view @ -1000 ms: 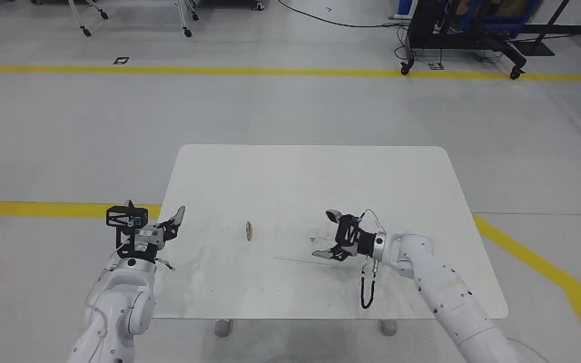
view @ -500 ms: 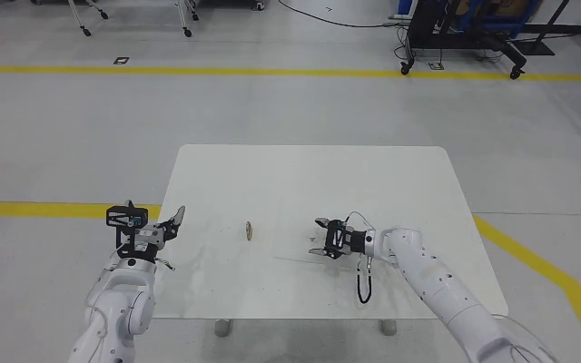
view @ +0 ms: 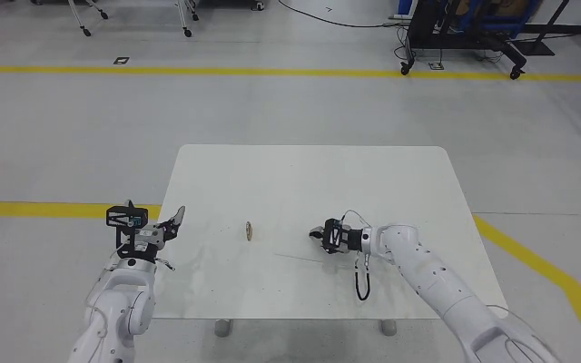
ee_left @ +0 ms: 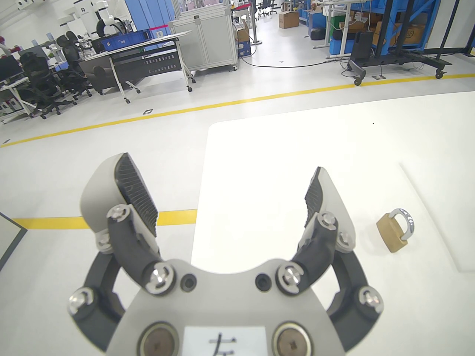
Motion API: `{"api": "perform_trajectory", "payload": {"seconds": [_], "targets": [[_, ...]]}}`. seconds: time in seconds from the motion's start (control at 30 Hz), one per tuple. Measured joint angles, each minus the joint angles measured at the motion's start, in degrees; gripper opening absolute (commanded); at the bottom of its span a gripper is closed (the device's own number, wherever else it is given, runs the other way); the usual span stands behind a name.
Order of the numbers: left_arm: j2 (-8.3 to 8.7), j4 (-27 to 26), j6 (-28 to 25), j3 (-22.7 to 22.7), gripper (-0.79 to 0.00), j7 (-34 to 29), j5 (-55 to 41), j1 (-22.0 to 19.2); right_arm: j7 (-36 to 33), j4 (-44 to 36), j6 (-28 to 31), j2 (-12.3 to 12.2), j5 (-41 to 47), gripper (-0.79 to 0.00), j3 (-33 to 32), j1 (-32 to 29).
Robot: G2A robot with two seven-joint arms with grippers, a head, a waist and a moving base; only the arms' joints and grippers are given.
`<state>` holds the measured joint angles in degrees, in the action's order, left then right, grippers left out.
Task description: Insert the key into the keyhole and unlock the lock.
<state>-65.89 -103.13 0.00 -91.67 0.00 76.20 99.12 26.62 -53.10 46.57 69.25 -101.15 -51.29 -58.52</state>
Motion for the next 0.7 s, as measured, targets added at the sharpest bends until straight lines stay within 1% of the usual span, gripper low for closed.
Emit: {"api": "perform_trajectory", "payload": {"seconds": [0.33, 0.7], "targets": [[0.00, 0.00, 0.00, 0.00, 0.000, 0.00, 0.00, 0.00, 0.82, -0.90, -0.71, -0.41, -1.93, -0.785, 1.01, 0.04], [0.00, 0.00, 0.00, 0.00, 0.000, 0.00, 0.00, 0.00, 0.83, -5.58, -1.72, -1.83, -1.51, -0.785, -1.05, -2.17]]}}
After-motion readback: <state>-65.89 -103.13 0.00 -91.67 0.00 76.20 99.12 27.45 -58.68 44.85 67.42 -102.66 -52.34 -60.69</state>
